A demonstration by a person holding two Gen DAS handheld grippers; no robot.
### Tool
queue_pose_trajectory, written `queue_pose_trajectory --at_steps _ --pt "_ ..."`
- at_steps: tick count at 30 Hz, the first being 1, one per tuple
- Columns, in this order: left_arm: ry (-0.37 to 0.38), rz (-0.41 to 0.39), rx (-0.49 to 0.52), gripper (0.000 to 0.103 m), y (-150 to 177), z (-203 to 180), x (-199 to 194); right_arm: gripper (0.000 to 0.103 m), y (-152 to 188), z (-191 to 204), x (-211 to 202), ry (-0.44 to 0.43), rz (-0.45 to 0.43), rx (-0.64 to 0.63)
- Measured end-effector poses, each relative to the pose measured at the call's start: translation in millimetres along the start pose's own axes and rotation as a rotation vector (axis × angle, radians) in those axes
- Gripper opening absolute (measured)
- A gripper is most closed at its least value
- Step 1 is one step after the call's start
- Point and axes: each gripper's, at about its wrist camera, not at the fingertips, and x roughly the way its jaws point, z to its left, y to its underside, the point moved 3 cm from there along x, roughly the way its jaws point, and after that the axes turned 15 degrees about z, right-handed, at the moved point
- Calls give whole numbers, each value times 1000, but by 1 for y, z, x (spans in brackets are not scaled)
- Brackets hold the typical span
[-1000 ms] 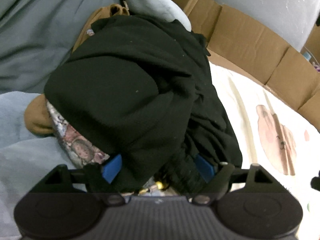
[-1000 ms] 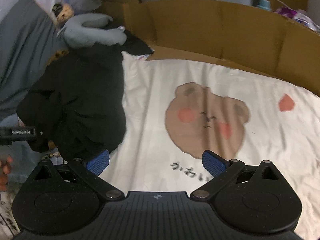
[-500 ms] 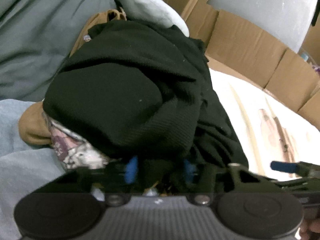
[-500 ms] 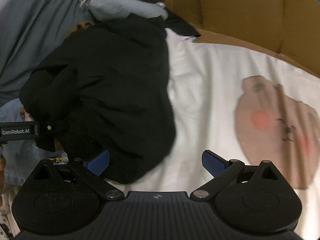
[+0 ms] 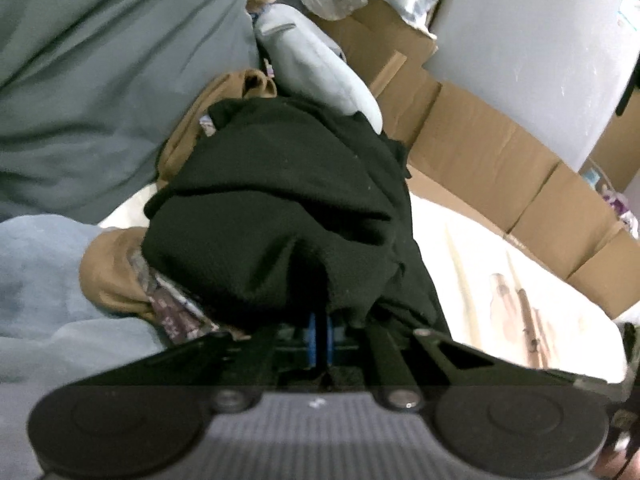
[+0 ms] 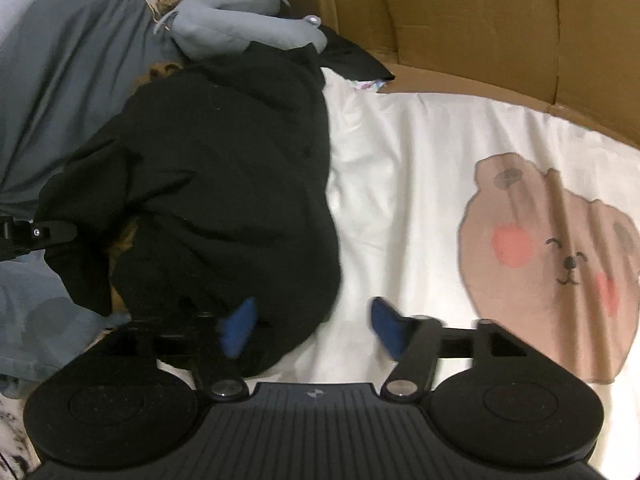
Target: Fold clothes
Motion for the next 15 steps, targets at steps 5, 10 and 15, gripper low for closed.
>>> queue_pose_trajectory --at_steps 5,10,15 --pt "-12 -4 -18 5 -5 8 0 81 2 17 16 -3 42 -56" --pt "-36 -22 -21 5 -7 20 -6 81 6 30 34 -6 71 -32" --pt "-46 -36 -48 5 -8 30 -12 81 14 60 26 -5 -8 -83"
